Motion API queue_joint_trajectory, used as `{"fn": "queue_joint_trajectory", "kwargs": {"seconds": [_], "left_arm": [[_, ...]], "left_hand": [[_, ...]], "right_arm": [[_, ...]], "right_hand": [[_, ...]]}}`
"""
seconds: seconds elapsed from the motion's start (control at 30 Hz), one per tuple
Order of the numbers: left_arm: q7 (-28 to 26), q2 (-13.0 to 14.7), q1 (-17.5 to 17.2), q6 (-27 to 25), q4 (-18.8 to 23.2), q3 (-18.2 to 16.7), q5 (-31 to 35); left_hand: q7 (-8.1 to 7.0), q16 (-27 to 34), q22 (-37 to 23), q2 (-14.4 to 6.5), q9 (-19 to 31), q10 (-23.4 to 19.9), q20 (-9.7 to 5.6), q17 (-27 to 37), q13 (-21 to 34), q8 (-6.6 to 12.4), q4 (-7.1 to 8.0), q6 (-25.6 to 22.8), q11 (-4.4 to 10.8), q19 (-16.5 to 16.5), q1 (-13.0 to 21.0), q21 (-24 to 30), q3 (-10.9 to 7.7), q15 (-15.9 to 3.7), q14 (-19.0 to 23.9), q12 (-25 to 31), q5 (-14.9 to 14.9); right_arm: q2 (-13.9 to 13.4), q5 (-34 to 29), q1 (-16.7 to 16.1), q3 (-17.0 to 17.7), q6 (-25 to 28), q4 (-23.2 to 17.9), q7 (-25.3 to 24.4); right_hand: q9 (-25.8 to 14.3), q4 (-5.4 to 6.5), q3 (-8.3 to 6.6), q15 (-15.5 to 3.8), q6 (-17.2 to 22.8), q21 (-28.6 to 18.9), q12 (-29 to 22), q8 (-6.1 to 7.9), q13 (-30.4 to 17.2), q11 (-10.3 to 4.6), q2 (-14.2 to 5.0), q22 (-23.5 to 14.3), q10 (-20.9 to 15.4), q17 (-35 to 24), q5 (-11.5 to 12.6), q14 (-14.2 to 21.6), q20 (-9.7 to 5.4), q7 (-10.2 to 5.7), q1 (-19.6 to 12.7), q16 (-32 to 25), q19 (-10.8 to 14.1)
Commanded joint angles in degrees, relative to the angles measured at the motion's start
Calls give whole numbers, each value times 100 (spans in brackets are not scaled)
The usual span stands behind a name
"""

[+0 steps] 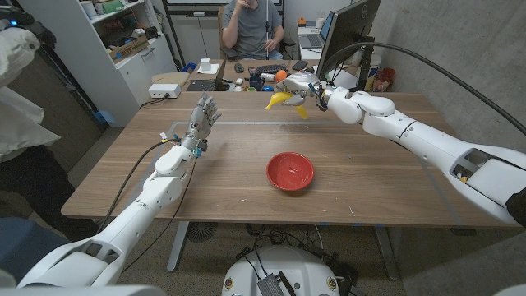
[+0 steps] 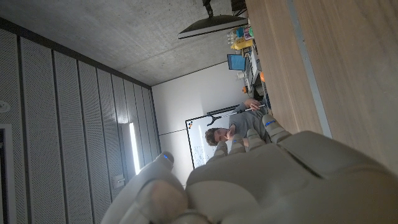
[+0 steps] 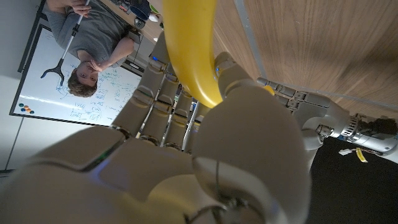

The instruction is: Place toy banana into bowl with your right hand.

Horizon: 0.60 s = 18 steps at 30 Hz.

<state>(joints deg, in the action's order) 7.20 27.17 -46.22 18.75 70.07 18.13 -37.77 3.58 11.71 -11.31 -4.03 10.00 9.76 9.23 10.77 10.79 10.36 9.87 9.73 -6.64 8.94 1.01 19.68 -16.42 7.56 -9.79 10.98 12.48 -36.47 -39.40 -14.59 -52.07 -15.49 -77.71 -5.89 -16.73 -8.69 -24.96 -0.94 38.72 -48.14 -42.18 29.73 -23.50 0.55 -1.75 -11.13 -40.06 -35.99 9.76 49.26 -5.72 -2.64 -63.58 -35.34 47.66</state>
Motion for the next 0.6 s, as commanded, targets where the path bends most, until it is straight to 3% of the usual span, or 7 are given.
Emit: {"fn": "queue_joint_trajectory", "kwargs": {"seconds": [0.03, 0.6], "left_arm": [[123, -59, 179, -28, -175, 107, 24], [420, -117, 338, 38, -443, 157, -27]], "left_hand": [[-14, 4, -27, -350, 19, 570, 13, 28, 22, 23, 7, 405, 8, 26, -39, 1, 34, -11, -792, 33, 29], [-15, 5, -27, -352, 19, 568, 14, 28, 22, 23, 6, 405, 7, 25, -37, -7, 42, -1, -792, 34, 31]], "right_arm": [[-435, 139, -569, 486, 500, -813, 122], [-1050, 246, -1637, 1140, 1104, -2361, 365]], "right_hand": [[-14, 35, 4, -1055, 918, -47, -22, 29, -3, -257, -759, -9, -469, -25, 39, 591, -86, 56, -669, 10, 0], [-29, 51, 16, -1041, 930, -118, -22, 53, 47, -237, -763, 6, -521, -63, 36, 632, -56, 81, -656, 27, 31]]}}
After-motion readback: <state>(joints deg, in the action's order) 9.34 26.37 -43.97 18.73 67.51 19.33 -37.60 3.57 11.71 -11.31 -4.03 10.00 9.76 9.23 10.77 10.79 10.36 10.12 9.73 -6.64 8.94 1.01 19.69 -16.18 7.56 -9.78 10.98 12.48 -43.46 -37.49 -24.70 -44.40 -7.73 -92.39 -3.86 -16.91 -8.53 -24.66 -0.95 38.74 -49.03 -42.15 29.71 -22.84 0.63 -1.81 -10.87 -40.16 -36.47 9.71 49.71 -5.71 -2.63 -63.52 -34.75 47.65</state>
